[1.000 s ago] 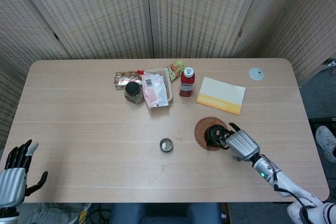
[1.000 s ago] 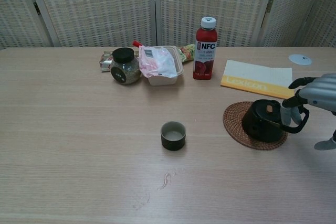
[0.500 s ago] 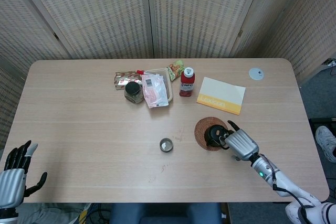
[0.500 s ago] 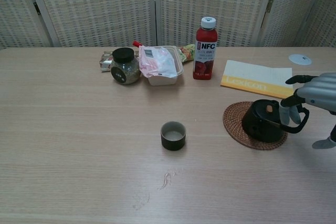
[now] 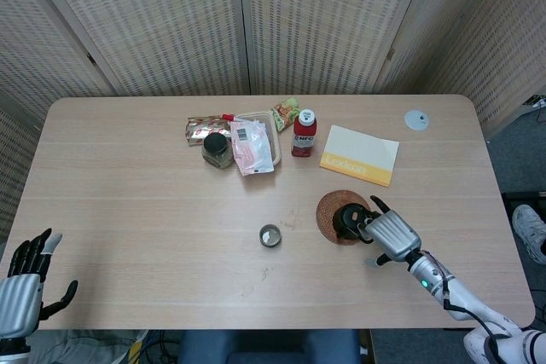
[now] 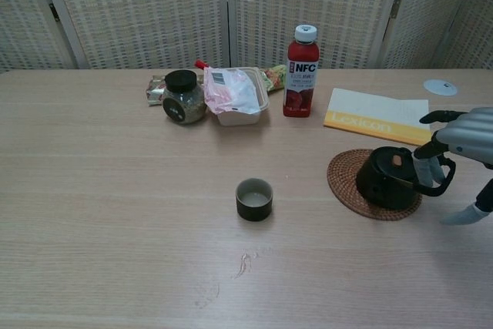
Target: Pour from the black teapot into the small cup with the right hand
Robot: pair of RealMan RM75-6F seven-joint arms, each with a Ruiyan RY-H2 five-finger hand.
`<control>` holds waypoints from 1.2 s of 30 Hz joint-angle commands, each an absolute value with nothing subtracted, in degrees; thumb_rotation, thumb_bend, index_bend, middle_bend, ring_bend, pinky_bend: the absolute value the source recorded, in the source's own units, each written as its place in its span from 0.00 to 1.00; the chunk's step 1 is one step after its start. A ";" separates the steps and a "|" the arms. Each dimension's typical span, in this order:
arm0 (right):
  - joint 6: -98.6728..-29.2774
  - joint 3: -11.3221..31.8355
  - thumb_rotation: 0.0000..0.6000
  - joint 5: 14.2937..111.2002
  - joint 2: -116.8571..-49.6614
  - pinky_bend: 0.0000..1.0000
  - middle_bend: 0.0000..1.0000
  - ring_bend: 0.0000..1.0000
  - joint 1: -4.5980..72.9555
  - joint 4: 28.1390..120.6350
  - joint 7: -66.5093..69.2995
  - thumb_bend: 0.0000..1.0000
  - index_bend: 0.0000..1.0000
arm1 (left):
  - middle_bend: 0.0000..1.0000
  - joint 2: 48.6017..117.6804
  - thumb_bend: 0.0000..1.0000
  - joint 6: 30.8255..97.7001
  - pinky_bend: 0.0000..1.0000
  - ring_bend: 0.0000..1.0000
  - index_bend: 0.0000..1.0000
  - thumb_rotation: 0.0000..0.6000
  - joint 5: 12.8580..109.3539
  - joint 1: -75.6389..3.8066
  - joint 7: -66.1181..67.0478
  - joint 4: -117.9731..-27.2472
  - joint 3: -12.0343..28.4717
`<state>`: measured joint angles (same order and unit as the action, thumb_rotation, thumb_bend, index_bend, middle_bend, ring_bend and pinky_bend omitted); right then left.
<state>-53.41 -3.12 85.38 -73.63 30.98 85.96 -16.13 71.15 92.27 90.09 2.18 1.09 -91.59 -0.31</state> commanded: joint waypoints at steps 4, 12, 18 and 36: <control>-53.61 -3.14 0.66 85.07 -74.06 0.00 0.52 0.37 30.69 85.37 -16.84 0.00 0.50 | 0.00 71.25 0.33 92.16 0.00 0.00 0.00 1.00 90.03 2.15 1.07 -91.48 -0.28; -53.89 -3.48 0.66 85.04 -74.66 0.00 0.53 0.39 30.30 84.95 -19.14 0.00 0.52 | 0.00 71.43 0.33 92.01 0.00 0.00 0.00 1.00 89.86 2.24 0.92 -91.19 -0.38; -54.52 -3.76 0.65 84.90 -75.52 0.00 0.54 0.40 29.67 84.50 -21.20 0.00 0.53 | 0.00 71.60 0.33 91.89 0.00 0.00 0.00 1.00 89.68 2.30 0.69 -90.83 -0.41; -54.63 -4.69 0.66 84.77 -77.08 0.00 0.56 0.42 28.50 83.10 -22.94 0.00 0.55 | 0.00 72.04 0.33 91.44 0.00 0.00 0.00 1.00 89.27 2.29 0.12 -90.02 -0.39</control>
<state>-54.63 -4.69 84.77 -77.07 28.51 83.11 -22.94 72.04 91.44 89.27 2.29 0.11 -90.01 -0.38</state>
